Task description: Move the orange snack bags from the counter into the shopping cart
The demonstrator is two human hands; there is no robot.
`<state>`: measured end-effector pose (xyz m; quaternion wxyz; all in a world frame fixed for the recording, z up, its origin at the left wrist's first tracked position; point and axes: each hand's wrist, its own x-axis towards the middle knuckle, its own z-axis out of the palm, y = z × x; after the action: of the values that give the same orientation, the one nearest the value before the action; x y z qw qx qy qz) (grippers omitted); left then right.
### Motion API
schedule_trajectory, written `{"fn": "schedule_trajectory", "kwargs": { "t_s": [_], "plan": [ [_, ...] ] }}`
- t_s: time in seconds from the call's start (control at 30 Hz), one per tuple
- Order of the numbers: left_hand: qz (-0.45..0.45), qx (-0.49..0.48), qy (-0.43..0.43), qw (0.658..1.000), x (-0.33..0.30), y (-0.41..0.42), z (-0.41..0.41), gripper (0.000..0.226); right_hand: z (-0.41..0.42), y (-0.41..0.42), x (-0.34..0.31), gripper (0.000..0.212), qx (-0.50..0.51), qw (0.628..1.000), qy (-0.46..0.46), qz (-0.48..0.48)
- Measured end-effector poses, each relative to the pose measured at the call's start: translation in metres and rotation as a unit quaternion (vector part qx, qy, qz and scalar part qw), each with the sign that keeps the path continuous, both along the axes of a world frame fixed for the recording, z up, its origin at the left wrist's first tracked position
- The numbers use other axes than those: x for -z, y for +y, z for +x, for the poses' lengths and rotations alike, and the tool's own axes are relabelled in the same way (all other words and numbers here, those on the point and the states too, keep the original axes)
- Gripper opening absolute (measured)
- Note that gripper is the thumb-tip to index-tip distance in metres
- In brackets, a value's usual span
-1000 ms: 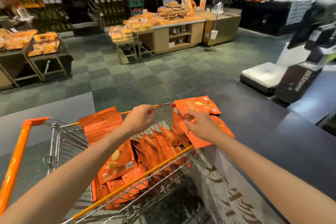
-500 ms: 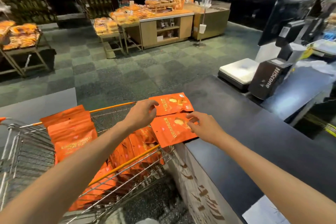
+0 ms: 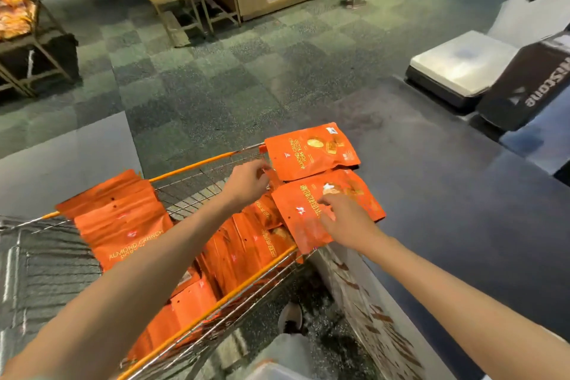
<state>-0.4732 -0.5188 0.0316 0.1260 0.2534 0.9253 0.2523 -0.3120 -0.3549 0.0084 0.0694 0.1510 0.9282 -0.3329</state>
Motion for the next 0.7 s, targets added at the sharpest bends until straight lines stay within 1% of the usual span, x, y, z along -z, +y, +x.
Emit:
{"fn": "schedule_trajectory", "kwargs": {
  "t_s": [0.1,0.23,0.3,0.33,0.37,0.4,0.47,0.53,0.6,0.67,0.7],
  "plan": [
    [-0.018,-0.027,-0.060,0.998,0.030,0.009,-0.033,0.032,-0.015,-0.012,0.025,0.047,0.002,0.998,-0.049,0.039],
    [-0.017,-0.073,-0.173,0.982,0.073,0.026,-0.071,0.030,-0.036,-0.032,0.054,0.066,-0.004,0.984,-0.141,0.107],
    [0.004,-0.105,-0.229,0.968,0.090,0.036,-0.083,0.024,-0.047,-0.039,0.066,0.075,-0.008,0.974,-0.173,0.143],
    [0.019,-0.123,-0.252,0.960,0.098,0.042,-0.089,0.016,-0.052,-0.041,0.073,0.080,-0.009,0.970,-0.190,0.154],
    [0.034,-0.139,-0.269,0.952,0.106,0.046,-0.094,0.015,-0.055,-0.043,0.077,0.085,-0.008,0.966,-0.203,0.161],
    [0.046,-0.155,-0.285,0.945,0.113,0.052,-0.099,0.020,-0.060,-0.044,0.083,0.090,0.000,0.963,-0.217,0.159],
    [0.055,-0.197,-0.301,0.931,0.126,0.058,-0.108,0.023,-0.064,-0.048,0.094,0.098,0.018,0.959,-0.243,0.144],
    [0.082,-0.231,-0.341,0.907,0.135,0.064,-0.115,0.019,-0.067,-0.053,0.103,0.100,0.022,0.954,-0.260,0.149],
    [0.100,-0.256,-0.387,0.880,0.145,0.070,-0.121,0.007,-0.069,-0.058,0.109,0.096,0.021,0.949,-0.261,0.176],
    [0.104,-0.270,-0.408,0.866,0.151,0.075,-0.126,0.014,-0.071,-0.061,0.112,0.094,0.016,0.944,-0.263,0.197],
    [0.108,-0.279,-0.410,0.861,0.150,0.077,-0.125,0.013,-0.071,-0.062,0.113,0.092,0.012,0.943,-0.262,0.203]
  ]
}}
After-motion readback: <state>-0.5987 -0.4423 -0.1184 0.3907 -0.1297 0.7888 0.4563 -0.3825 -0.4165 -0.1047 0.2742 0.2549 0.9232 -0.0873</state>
